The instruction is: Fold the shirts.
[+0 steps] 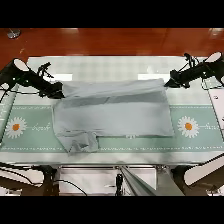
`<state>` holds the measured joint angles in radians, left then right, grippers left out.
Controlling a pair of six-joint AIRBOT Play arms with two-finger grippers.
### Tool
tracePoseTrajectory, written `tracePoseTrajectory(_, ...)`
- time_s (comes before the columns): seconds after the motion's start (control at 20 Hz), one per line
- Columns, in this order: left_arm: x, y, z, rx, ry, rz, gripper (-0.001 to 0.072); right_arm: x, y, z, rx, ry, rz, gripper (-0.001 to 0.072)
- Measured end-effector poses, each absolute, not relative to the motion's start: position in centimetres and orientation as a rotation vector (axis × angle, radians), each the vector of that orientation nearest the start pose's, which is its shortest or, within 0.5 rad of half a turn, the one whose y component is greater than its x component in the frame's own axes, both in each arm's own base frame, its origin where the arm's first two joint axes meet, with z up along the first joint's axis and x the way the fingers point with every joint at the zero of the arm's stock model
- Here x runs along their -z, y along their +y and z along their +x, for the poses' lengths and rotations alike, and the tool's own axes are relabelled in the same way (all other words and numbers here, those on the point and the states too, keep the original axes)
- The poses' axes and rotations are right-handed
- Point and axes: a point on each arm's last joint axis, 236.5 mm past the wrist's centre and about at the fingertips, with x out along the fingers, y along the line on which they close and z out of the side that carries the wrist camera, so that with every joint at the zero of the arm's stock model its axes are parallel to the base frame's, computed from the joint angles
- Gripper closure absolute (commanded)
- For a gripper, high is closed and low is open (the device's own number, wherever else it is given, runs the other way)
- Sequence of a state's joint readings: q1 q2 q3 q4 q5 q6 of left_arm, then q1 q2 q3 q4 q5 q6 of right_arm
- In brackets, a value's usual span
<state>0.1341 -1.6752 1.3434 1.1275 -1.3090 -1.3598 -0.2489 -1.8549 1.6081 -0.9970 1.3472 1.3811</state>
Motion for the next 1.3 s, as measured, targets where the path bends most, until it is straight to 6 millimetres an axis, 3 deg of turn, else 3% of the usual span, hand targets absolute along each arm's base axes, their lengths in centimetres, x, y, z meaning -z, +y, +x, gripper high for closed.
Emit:
tracePoseTrajectory(0.05,7.2,-4.5,40.0,0.293,1.546,-0.374,0.0009,6.1,1.0,46.7,-0.273,1.435,0.578,0.0088)
tracePoseTrajectory(0.25,6.8,-5.0,39.3,0.29,1.576,-0.392,0.0004,4.9,1.3,45.8,-0.283,1.455,0.589,0.009)
tracePoseTrajectory(0.4,5.7,-4.3,37.5,0.265,1.614,-0.366,0.0004,2.7,-0.9,44.4,-0.239,1.452,0.525,0.0092)
tracePoseTrajectory(0.55,5.0,-2.7,34.0,0.202,1.638,-0.389,0.0004,0.4,-3.8,41.9,-0.156,1.412,0.503,0.0092)
tracePoseTrajectory(0.65,5.2,-1.1,30.6,0.142,1.645,-0.431,0.0004,0.0,-4.9,39.6,-0.098,1.369,0.524,0.0092)
tracePoseTrajectory(0.8,6.0,0.3,26.0,0.041,1.573,-0.596,0.0004,1.1,-3.8,35.4,-0.074,1.323,0.6,0.0092)
tracePoseTrajectory(0.95,7.2,-0.6,22.7,0.02,1.488,-0.761,0.0004,2.6,-0.5,32.4,-0.113,1.265,0.712,0.0092)
tracePoseTrajectory(1.1,8.3,-1.9,21.1,0.022,1.453,-0.841,0.0004,3.2,1.7,31.1,-0.154,1.22,0.799,0.0092)
tracePoseTrajectory(1.3,9.2,-3.8,20.1,0.058,1.452,-0.881,0.0005,3.3,2.9,30.6,-0.179,1.195,0.849,0.0092)
